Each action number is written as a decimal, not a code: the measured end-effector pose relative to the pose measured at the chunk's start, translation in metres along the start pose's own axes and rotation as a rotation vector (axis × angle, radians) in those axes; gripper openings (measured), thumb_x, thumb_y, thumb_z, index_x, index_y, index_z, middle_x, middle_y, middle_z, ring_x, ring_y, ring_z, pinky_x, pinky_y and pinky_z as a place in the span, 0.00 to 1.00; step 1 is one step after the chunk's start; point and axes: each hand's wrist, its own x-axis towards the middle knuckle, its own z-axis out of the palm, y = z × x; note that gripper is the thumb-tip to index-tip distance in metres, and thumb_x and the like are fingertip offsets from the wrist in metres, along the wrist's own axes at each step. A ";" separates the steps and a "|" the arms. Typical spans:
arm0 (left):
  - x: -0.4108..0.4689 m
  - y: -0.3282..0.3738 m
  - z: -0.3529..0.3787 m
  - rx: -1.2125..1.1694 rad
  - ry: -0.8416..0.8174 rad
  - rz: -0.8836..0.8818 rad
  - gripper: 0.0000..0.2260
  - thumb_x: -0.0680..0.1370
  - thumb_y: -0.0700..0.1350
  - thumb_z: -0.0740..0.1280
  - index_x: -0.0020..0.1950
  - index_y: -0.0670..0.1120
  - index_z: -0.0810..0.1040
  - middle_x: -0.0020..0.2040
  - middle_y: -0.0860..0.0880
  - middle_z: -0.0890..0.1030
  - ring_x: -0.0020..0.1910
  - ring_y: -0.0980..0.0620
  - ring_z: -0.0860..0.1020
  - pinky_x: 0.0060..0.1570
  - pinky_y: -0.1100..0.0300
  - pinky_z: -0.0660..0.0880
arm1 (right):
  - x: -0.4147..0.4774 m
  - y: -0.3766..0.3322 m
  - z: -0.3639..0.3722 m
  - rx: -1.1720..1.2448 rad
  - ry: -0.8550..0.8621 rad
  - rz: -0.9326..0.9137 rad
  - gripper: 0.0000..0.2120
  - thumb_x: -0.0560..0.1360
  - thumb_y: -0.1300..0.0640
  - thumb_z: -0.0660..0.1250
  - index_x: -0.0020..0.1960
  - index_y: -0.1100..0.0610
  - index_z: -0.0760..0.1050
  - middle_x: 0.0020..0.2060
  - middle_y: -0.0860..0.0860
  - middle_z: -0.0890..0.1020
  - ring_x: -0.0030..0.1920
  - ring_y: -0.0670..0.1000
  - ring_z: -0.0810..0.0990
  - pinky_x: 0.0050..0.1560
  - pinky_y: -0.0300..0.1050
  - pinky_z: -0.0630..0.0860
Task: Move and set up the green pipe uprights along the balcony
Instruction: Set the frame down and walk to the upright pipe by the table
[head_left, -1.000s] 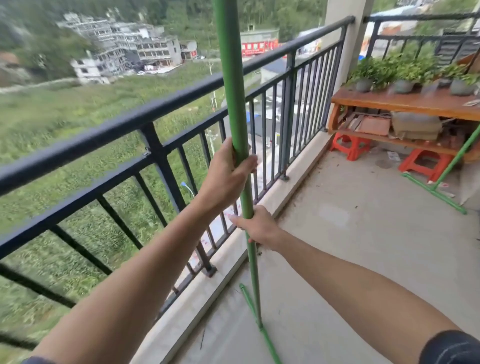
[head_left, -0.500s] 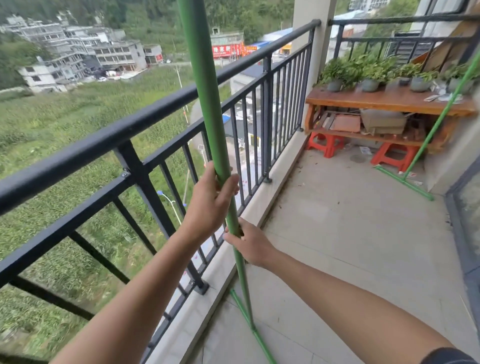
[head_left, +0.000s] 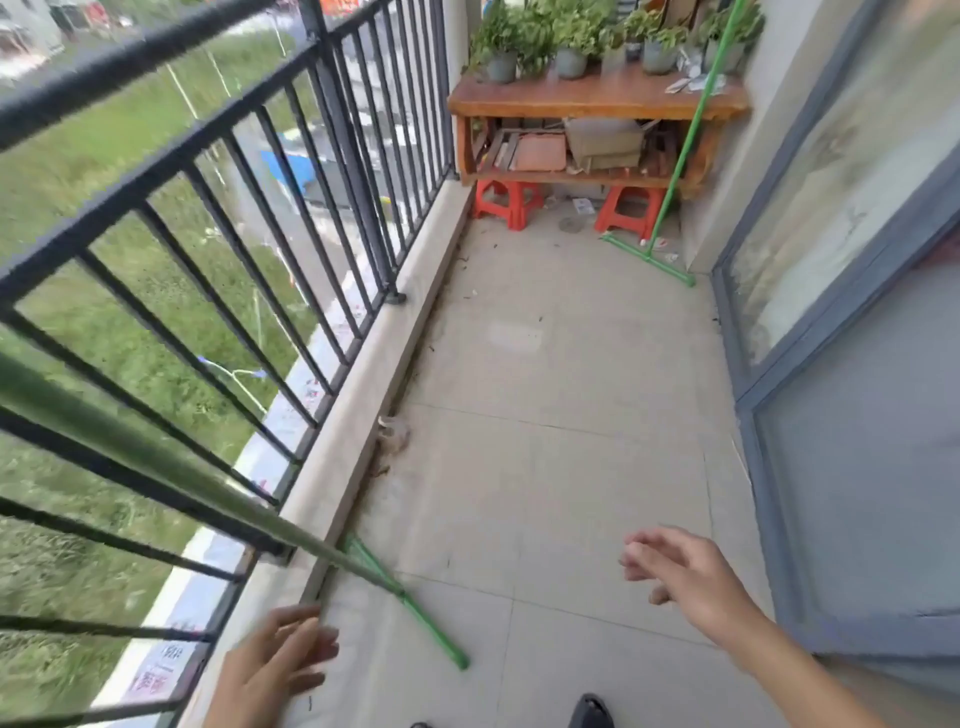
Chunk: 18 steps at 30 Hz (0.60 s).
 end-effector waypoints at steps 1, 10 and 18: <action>-0.006 -0.004 0.020 0.008 -0.026 -0.024 0.07 0.78 0.35 0.64 0.53 0.36 0.80 0.37 0.42 0.87 0.42 0.43 0.84 0.41 0.49 0.78 | -0.003 0.014 -0.027 0.025 0.060 0.034 0.04 0.75 0.61 0.69 0.49 0.59 0.80 0.39 0.55 0.87 0.41 0.52 0.87 0.37 0.47 0.73; 0.010 0.069 0.186 0.037 -0.271 -0.022 0.07 0.79 0.35 0.63 0.52 0.37 0.80 0.42 0.36 0.86 0.46 0.36 0.83 0.44 0.48 0.77 | 0.011 0.047 -0.156 0.226 0.311 0.151 0.03 0.76 0.64 0.67 0.47 0.60 0.79 0.32 0.51 0.86 0.34 0.49 0.85 0.33 0.46 0.72; 0.113 0.180 0.279 0.088 -0.314 0.047 0.07 0.78 0.36 0.64 0.53 0.36 0.80 0.42 0.37 0.86 0.47 0.36 0.84 0.46 0.46 0.77 | 0.119 0.004 -0.209 0.329 0.380 0.167 0.03 0.76 0.66 0.66 0.47 0.62 0.78 0.32 0.53 0.86 0.32 0.48 0.85 0.34 0.45 0.69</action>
